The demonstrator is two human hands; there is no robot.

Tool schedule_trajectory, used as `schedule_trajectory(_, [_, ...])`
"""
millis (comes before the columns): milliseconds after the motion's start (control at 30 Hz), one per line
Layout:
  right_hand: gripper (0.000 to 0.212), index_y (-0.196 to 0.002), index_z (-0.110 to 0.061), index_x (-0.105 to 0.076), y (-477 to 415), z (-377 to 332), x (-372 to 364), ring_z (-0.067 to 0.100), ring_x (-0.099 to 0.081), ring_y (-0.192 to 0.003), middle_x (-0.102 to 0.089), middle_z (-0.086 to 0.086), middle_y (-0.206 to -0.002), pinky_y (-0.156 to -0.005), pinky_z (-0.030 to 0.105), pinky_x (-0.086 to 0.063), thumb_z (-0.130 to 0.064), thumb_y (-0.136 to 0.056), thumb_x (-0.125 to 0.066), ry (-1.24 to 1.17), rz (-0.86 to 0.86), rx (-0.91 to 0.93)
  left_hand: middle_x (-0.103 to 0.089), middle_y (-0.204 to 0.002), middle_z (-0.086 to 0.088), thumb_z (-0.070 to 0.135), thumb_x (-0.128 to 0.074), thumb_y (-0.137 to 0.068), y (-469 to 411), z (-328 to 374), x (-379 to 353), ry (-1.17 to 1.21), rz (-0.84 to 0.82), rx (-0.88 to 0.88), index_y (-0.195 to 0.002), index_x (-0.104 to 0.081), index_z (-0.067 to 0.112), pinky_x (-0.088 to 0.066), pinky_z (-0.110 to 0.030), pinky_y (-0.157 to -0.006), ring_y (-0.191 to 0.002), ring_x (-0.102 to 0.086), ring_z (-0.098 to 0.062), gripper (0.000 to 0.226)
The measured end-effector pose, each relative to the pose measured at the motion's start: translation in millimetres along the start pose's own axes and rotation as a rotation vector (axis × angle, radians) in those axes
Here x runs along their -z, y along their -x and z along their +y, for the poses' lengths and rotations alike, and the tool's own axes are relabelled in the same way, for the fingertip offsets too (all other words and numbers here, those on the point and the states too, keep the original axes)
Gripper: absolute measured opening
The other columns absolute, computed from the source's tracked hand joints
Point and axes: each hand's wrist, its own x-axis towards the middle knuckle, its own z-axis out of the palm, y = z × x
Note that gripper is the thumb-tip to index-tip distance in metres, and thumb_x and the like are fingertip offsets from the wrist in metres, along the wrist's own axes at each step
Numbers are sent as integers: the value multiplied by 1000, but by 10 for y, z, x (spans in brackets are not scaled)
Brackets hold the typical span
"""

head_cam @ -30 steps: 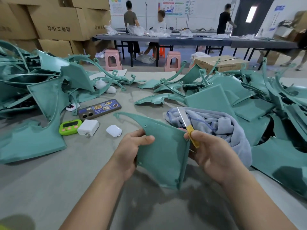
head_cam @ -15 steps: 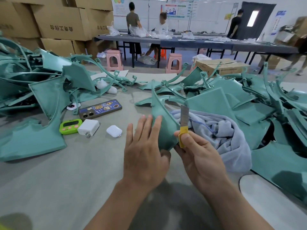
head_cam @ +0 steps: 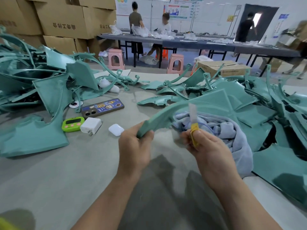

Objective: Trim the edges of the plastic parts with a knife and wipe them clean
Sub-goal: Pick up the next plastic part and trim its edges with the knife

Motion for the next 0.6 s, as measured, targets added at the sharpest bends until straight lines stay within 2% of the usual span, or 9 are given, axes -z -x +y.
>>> schedule_trajectory(33, [19,-79,-12,-80,-11,-19,17,23,-61,-84,-74,10,-88,-83,33,-51,-23,-83,-65,29,17,53,-62,-66,23,6,-65,-83,-26,16,38,21,17,-23,-86,-76,28,-46,-21,-65,-64,-52,6,25])
schedule_trajectory(67, [19,-78,-14,-80,-18,-37,31,22,-59,-81,-73,9,-85,-80,31,-51,-20,-87,-64,81,19,108,-69,-80,27,0,-65,-82,-42,9,72,-6,11,-74,-93,-78,33,-48,-19,-78,-77,-59,9,37])
schedule_trajectory(133, [27,-76,-15,-77,-16,-46,45,17,-55,-70,-70,9,-76,-70,25,-47,-10,-97,-59,228,-8,209,-73,-112,17,-4,-60,-82,-75,-62,131,-208,-13,-265,-105,-78,33,-46,-39,-100,-109,-61,-4,48])
schedule_trajectory(200, [33,-74,-13,-73,3,-1,29,13,-50,-57,-67,10,-66,-55,17,-41,-3,-100,-55,355,-36,255,-70,-122,9,-3,-60,-84,-96,-156,145,-387,-17,-327,-110,-78,28,-43,-47,-104,-116,-54,-15,44])
schedule_trajectory(267, [31,-74,-12,-72,24,76,-12,14,-44,-52,-63,8,-58,-50,19,-35,-3,-100,-57,456,-58,240,-69,-124,5,-6,-63,-86,-78,-200,120,-442,-57,-237,-113,-77,25,-39,-33,-109,-118,-53,-18,43])
schedule_trajectory(333, [25,-74,-11,-69,57,147,-46,11,-40,-51,-59,5,-55,-50,23,-31,-13,-98,-60,590,-102,239,-71,-124,5,-11,-62,-82,-40,-198,105,-443,-119,-142,-115,-77,24,-34,-13,-103,-117,-59,-16,51])
schedule_trajectory(367, [24,-73,-12,-67,78,166,-63,8,-40,-50,-57,4,-54,-50,24,-31,-20,-95,-60,660,-125,254,-73,-119,6,-11,-61,-79,-34,-203,108,-427,-133,-96,-115,-77,26,-35,-10,-97,-111,-62,-14,54])
schedule_trajectory(500, [26,-71,-14,-61,157,175,-116,5,-42,-52,-56,4,-58,-52,24,-34,-28,-93,-58,790,-175,322,-77,-99,10,15,-66,-79,-34,-209,120,-473,-161,15,-112,-72,45,-44,-21,-73,-87,-65,-18,44])
schedule_trajectory(600, [30,-70,-15,-55,192,180,-143,15,-46,-56,-55,5,-60,-55,30,-37,-25,-97,-60,857,-166,370,-74,-102,14,18,-67,-81,-43,-228,134,-442,-183,9,-117,-62,53,-42,-20,-72,-89,-65,-16,51])
